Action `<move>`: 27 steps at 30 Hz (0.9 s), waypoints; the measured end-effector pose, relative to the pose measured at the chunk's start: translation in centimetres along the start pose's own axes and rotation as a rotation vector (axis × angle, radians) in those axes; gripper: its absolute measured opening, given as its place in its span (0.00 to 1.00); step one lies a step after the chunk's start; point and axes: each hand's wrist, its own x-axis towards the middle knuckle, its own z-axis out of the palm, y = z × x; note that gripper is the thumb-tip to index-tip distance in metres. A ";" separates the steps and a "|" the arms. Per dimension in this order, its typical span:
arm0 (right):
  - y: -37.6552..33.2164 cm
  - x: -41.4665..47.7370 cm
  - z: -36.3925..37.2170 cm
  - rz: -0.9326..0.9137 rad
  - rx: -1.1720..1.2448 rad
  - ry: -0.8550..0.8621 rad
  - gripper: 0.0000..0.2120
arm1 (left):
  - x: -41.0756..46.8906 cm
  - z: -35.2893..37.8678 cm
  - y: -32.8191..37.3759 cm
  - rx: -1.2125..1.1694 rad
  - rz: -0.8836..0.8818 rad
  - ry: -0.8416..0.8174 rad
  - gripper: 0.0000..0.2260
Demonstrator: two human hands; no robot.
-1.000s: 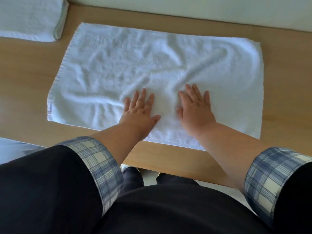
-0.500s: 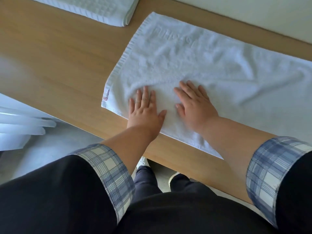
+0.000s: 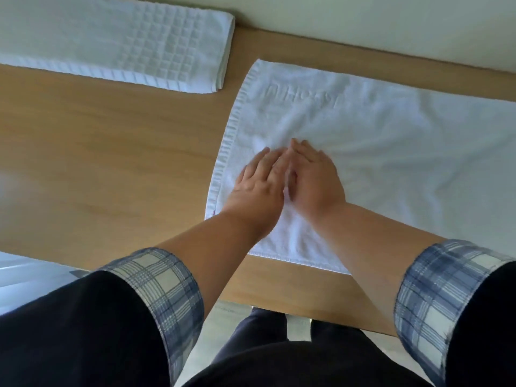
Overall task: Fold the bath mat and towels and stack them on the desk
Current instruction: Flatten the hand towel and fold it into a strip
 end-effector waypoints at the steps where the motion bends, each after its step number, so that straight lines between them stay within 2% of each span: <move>1: 0.4 0.2 -0.3 0.001 0.075 0.085 0.23 | 1.7 -0.2 -0.3 -0.022 0.045 -0.017 0.32; 3: 1.6 0.6 -0.7 0.082 0.089 0.189 0.23 | 5.5 -0.4 -0.5 -0.054 0.099 -0.068 0.31; 5: 2.6 0.7 -0.6 0.208 -0.076 0.108 0.25 | 8.9 -0.2 -0.5 0.001 0.148 -0.143 0.27; 7: 3.1 0.6 0.0 0.261 -0.214 0.003 0.29 | 11.8 0.1 -1.0 0.152 0.161 -0.221 0.27; 9: 3.1 0.5 0.5 0.251 -0.274 -0.015 0.32 | 14.1 0.0 -2.1 0.280 0.101 -0.243 0.30; 13: 3.2 0.7 0.5 0.236 -0.266 -0.016 0.32 | 16.0 -0.6 -2.9 0.357 -0.048 -0.225 0.33; 16: 2.8 0.6 0.1 0.254 -0.229 -0.021 0.29 | 15.0 -0.4 -0.7 0.295 -0.070 -0.179 0.31; 19: 3.4 1.2 -1.5 0.244 -0.117 0.036 0.26 | 12.3 0.6 2.2 0.112 0.074 -0.176 0.29; 22: 7.0 1.6 -4.0 0.214 -0.131 0.030 0.25 | 10.0 2.1 2.7 0.234 0.165 -0.253 0.30; 24: 11.2 1.2 -5.9 0.255 -0.183 0.003 0.25 | 9.9 2.5 2.3 0.344 0.168 -0.257 0.34; 27: 17.7 0.2 -9.1 0.310 -0.274 -0.078 0.29 | 10.1 2.3 2.6 0.372 0.141 -0.265 0.34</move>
